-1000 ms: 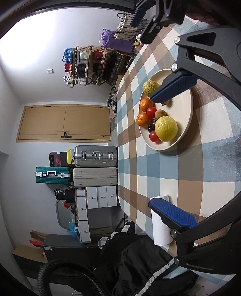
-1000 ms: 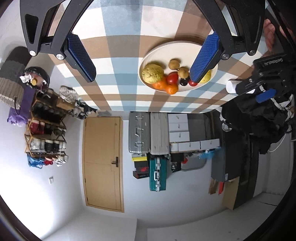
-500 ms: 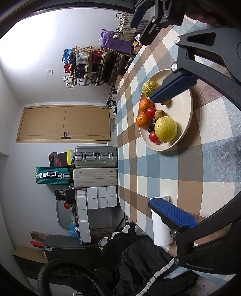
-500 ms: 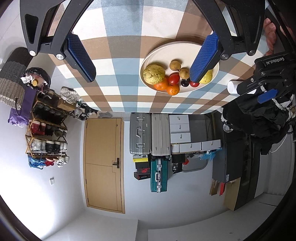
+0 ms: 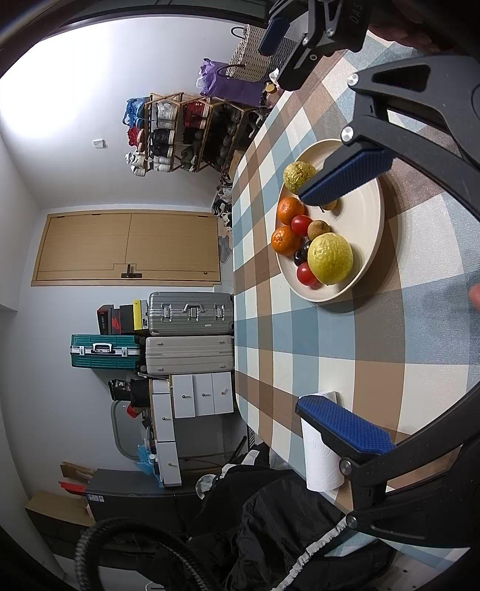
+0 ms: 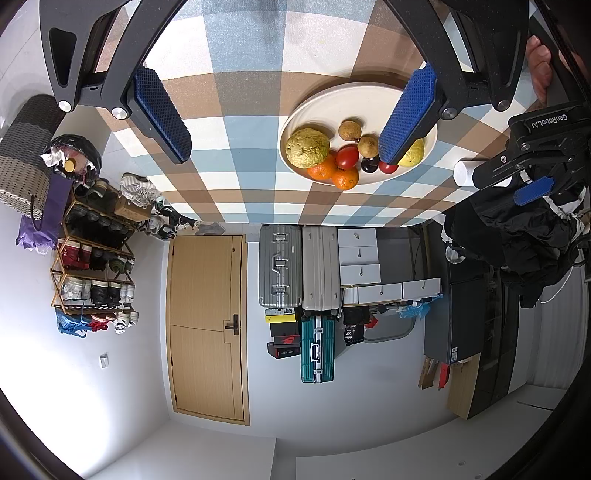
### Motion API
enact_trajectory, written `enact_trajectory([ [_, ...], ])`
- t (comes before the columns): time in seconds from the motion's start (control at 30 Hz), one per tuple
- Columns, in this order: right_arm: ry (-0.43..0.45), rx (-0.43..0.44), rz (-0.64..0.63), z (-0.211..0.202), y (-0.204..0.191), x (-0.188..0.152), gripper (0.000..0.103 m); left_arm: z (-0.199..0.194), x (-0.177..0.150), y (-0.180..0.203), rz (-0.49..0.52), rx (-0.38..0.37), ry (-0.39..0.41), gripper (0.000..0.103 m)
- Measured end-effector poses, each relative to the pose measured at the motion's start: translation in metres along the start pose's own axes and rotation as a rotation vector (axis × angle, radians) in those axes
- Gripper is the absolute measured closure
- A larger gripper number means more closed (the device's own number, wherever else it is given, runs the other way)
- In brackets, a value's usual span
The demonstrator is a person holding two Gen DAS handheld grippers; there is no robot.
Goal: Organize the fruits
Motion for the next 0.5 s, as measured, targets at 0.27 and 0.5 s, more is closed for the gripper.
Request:
enact_trajectory([
  [0.27,0.000,0.000,0.000,-0.0004,0.0003,0.0003,0.000,-0.0002,0.0000,-0.0002,-0.001,0.000,-0.001,0.000],
  [0.5,0.000,0.000,0.000,-0.0004,0.0003,0.0003,0.000,-0.0002,-0.0002,-0.0002,-0.001,0.000,0.000,0.000],
])
Point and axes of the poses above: each gripper's, at about its wrist camera, not at the fingertips, and z roughly the way its jaws point, y to its right, x to its top, the point moved 9 cm from there along z, roughly the way its jaws point, and after that the axes turned 8 degrees about y, right-handed, at the moved point
